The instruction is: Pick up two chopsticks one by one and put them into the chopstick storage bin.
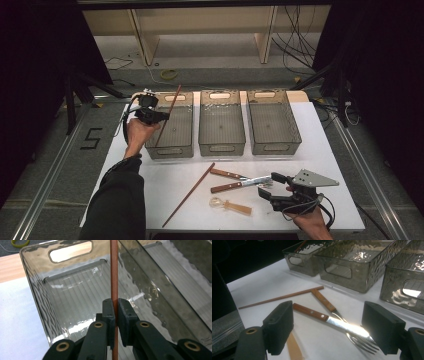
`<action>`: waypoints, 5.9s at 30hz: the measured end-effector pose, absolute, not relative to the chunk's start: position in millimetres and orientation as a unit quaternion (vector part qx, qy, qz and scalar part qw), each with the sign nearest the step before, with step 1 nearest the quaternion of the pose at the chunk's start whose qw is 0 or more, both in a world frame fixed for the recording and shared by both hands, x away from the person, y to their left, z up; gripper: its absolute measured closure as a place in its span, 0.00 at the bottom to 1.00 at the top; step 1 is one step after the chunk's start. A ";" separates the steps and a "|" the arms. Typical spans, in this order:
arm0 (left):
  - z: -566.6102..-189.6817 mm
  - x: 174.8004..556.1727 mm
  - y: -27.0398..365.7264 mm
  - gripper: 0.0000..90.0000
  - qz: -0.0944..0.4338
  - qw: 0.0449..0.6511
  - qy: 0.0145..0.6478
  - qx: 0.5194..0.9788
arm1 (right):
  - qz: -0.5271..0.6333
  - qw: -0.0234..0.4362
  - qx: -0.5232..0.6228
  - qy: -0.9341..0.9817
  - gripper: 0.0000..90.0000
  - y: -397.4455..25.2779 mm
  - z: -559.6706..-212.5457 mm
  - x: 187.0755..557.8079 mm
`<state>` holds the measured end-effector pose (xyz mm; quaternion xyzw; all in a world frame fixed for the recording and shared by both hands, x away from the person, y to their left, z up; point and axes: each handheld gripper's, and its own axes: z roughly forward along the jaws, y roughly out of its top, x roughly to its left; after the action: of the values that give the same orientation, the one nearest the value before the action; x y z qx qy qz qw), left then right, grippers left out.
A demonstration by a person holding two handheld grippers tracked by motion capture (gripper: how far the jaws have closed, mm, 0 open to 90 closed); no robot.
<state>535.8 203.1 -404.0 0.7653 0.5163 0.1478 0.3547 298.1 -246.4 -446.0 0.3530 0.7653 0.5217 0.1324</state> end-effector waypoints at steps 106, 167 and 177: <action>-471.5 369.0 106.4 0.84 0.041 0.176 0.380 0.907 | 0.522 0.133 0.348 0.767 0.30 -245.4 -444.2 295.1; -378.6 409.5 153.6 0.93 0.093 0.336 0.413 0.841 | 0.522 0.128 0.350 0.768 0.30 -244.7 -445.5 297.1; -363.1 444.8 179.3 0.93 0.112 0.357 0.448 0.812 | 0.521 0.126 0.351 0.768 0.30 -244.5 -445.6 297.3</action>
<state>444.8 179.3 -363.1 0.8123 0.4476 0.1115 0.3569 297.3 -244.5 -445.6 0.3505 0.7677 0.5214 0.1262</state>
